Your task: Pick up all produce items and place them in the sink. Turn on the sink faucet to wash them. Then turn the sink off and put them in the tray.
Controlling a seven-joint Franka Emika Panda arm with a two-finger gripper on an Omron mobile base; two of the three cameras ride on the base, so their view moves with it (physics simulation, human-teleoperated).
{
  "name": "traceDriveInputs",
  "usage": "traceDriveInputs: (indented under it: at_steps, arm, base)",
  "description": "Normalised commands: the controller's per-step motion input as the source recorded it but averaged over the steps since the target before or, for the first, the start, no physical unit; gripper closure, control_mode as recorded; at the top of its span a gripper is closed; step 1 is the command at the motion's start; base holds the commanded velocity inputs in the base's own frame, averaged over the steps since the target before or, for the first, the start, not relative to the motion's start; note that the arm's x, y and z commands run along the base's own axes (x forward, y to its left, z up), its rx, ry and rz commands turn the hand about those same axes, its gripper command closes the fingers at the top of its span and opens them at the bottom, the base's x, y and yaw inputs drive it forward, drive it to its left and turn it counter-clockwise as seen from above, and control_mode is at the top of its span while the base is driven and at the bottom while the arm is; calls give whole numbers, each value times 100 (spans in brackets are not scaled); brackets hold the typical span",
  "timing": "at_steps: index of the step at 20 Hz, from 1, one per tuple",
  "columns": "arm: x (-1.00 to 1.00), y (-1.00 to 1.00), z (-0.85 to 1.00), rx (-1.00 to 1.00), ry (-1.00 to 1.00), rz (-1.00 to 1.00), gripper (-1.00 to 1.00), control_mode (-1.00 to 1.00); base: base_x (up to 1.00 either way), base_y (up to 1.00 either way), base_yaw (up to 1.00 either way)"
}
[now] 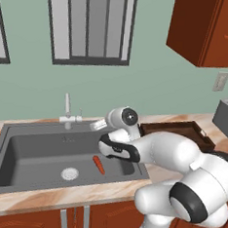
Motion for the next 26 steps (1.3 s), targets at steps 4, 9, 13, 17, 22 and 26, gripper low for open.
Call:
traceDriveInputs:
  at_steps: [4, 9, 13, 17, 22, 26]
  arm:
    - [5, 3, 0, 0, 0, 0, -100, -100]
    - [19, 4, 0, 0, 0, 0, -100, -100]
    - [30, 7, 0, 0, 0, 0, -100, -100]
    - [24, 16, 0, 0, 1, 0, -100, -100]
    - [13, 24, 0, 0, 1, 0, -100, -100]
    - [0, 5, 0, 0, 0, 0, -100, -100]
  base:
    - [0, 0, 0]
    - [0, 0, 0]
    - [0, 0, 0]
    - [0, 0, 0]
    - [0, 0, 0]
    - [0, 0, 0]
